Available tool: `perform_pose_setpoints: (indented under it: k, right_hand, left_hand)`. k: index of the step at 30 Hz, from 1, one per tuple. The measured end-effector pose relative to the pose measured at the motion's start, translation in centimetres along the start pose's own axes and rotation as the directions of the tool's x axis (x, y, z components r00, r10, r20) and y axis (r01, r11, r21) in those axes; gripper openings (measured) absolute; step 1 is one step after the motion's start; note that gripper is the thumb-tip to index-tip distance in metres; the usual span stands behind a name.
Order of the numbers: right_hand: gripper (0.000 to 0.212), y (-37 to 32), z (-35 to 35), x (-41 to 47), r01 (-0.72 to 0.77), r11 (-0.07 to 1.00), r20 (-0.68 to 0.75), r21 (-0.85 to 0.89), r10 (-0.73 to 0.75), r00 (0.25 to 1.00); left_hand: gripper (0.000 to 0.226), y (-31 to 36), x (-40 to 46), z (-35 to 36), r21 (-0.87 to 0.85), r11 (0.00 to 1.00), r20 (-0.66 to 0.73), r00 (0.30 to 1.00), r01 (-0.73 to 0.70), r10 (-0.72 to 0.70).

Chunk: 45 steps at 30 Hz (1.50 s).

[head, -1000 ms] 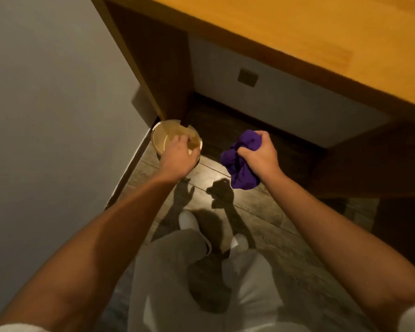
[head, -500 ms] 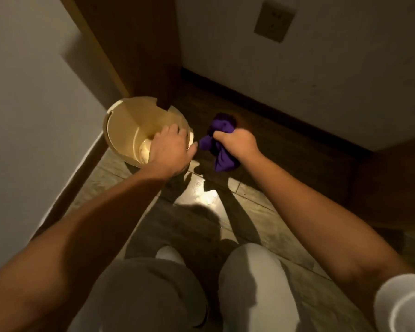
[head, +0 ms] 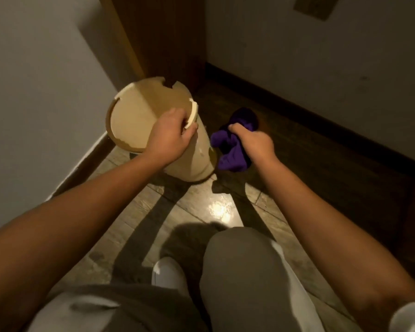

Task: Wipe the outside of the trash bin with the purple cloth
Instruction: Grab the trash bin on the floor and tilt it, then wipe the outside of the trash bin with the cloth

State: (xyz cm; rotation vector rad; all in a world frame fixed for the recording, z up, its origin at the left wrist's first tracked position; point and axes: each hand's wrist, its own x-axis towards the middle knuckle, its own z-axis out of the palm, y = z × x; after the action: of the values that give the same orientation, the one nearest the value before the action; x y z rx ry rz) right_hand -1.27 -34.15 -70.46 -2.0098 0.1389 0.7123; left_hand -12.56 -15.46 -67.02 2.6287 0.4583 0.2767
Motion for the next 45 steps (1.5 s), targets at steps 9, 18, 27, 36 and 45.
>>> perform_pose_setpoints:
  k: [9, 18, 27, 36, 45]
  right_hand:
    - [0.088, -4.4, -3.9, -0.4, 0.125, 0.975, -0.026, 0.186, -0.122, 0.992]
    - [0.051, 1.6, 0.5, -2.1, 0.098, 0.974, 0.005, 0.202, -0.102, 0.995]
    - [0.055, -0.3, 8.5, -6.1, 0.721, 0.647, 0.006, -0.248, -0.744, 0.668]
    - [0.054, -4.6, 8.4, 2.2, 0.257, 0.876, 0.118, -0.408, -0.229, 0.966]
    - [0.036, -0.2, 9.3, -5.4, 0.707, 0.707, -0.005, 0.027, -0.707, 0.707]
  left_hand:
    - [0.019, -0.9, -3.1, -4.1, -0.555, 0.672, 0.164, 0.856, 0.491, -0.491]
    - [0.027, 0.5, -3.3, -2.1, -0.517, 0.701, 0.184, 0.864, 0.491, -0.469]
    - [0.037, 1.7, -1.4, -2.3, -0.629, 0.624, 0.167, 0.865, 0.464, -0.474]
    - [0.034, 0.0, -3.7, -1.1, -0.443, 0.837, -0.087, 0.915, 0.320, -0.395]
    - [0.033, -1.6, -4.0, -1.3, -0.487, 0.832, -0.124, 0.922, 0.266, -0.367]
